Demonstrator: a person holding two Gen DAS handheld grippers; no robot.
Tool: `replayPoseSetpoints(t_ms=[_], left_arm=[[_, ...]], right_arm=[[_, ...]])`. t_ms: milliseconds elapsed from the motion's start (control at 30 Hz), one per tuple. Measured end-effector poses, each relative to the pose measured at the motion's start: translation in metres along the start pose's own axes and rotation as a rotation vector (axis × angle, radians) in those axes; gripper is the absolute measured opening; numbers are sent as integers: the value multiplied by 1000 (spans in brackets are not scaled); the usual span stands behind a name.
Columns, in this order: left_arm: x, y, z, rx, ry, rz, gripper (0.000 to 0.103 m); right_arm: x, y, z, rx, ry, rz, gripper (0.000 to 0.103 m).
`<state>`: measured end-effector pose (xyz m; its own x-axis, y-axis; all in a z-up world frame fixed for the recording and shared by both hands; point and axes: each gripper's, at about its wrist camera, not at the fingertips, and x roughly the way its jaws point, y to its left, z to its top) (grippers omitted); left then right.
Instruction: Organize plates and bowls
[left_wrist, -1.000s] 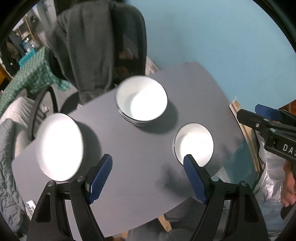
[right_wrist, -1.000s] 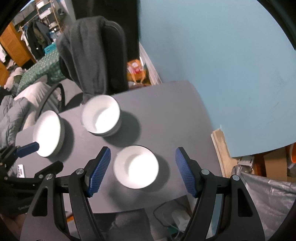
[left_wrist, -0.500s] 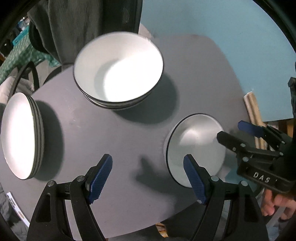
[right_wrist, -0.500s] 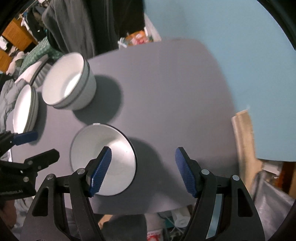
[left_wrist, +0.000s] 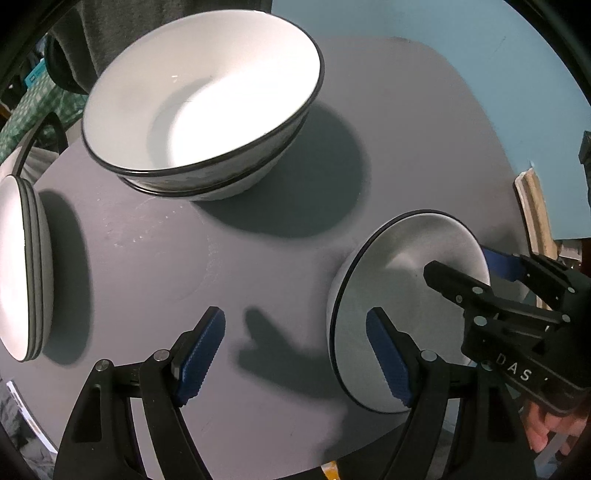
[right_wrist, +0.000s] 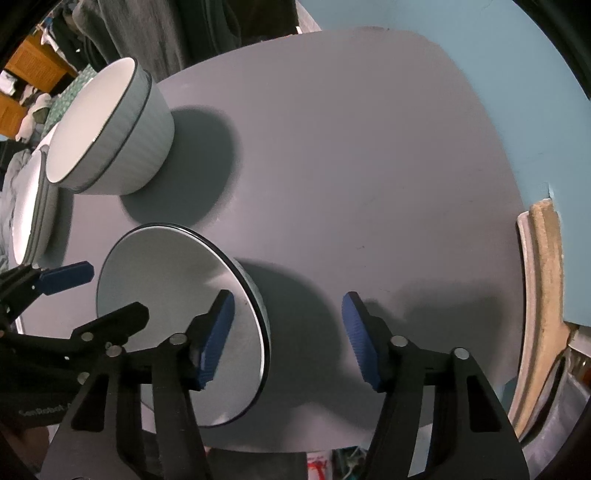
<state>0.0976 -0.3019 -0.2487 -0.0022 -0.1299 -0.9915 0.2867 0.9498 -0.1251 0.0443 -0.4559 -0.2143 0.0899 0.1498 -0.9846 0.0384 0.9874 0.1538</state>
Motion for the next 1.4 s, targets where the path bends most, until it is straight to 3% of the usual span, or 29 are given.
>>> replayPoseSetpoints(t_ms=[200, 333, 533, 900, 1267, 1400], left_arm=[[10, 6, -4, -28, 43, 2, 48], [12, 16, -8, -85, 57, -73, 33], [8, 8, -12, -40, 52, -93, 8], [-13, 21, -30, -35, 18, -33, 8], [-31, 70, -51, -151, 4, 13, 8], [-35, 64, -75, -179, 0, 28, 8]], right_arm=[[2, 6, -8, -13, 20, 0, 38], [-2, 12, -13, -37, 22, 4, 26], [-5, 23, -20, -58, 32, 10, 12], [-12, 34, -19, -67, 61, 35, 10], [-13, 83, -16, -180, 83, 84, 10], [-15, 93, -13, -219, 83, 96, 10]])
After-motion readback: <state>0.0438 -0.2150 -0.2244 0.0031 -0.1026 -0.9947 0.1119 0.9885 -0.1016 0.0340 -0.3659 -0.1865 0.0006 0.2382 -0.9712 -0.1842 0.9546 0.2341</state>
